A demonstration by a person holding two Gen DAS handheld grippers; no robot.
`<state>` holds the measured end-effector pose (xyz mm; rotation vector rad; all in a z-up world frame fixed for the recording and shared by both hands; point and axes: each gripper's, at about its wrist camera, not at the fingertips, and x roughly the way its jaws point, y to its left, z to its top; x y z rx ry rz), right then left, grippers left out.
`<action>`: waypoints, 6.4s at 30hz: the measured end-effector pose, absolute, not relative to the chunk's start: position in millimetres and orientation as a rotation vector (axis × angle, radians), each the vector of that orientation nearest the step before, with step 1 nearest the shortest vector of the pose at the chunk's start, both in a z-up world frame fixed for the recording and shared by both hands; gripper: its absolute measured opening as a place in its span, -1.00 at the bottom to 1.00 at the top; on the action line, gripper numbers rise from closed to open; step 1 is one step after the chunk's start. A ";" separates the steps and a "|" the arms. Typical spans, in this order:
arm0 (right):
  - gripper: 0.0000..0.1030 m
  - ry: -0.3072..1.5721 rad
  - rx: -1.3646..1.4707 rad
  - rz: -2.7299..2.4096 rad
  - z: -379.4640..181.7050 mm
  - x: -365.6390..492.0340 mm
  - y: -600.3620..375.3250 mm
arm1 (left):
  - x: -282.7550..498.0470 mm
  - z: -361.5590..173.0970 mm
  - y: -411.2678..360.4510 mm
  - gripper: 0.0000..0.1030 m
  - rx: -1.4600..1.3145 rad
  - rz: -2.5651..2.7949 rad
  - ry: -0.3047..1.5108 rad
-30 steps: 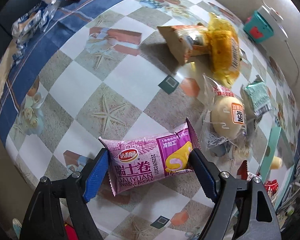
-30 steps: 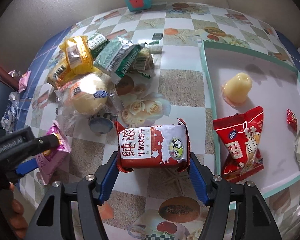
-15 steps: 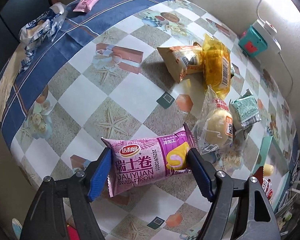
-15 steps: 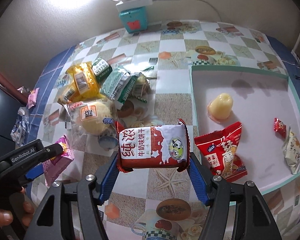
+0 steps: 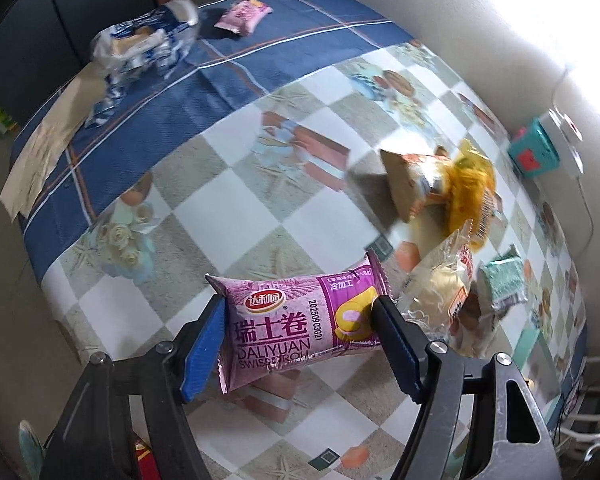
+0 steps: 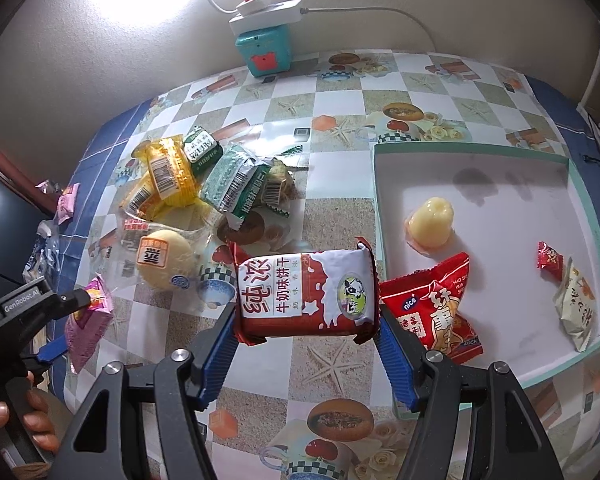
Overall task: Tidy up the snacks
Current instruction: 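Grasp the milk biscuit pack with the right gripper while the left grasps the swiss roll bag, then carry the biscuit pack with the right gripper while the left carries the swiss roll over the tray, then open the right gripper to drop the biscuit pack while the left releases the swiss roll, then move the right gripper to the green biscuit pack while the left approaches the wrapped bun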
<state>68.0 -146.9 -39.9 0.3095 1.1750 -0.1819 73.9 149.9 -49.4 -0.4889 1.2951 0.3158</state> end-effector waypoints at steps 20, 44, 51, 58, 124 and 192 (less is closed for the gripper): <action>0.34 1.185 0.308 -0.189 -42.1 70.0 -146.9 | 102.2 -100.0 134.5 0.61 -0.360 0.396 1.419; 0.34 1.202 0.319 -0.212 -45.0 71.0 -149.0 | 123.5 -111.1 117.4 0.55 -0.337 0.440 1.400; 0.34 1.196 0.327 -0.218 -42.8 70.2 -153.6 | 121.7 -108.1 129.8 0.54 -0.377 0.452 1.372; 0.34 1.163 0.353 -0.232 -31.3 66.3 -163.4 | 111.9 -65.8 138.9 0.54 -0.408 0.429 1.264; 0.97 1.069 0.483 -0.733 -29.8 25.0 -390.8 | 135.3 -6.4 -223.9 0.85 0.028 -0.332 1.147; 1.00 1.137 0.255 -0.301 -66.0 152.6 -154.6 | 191.9 -90.2 54.0 0.85 -0.299 0.025 1.411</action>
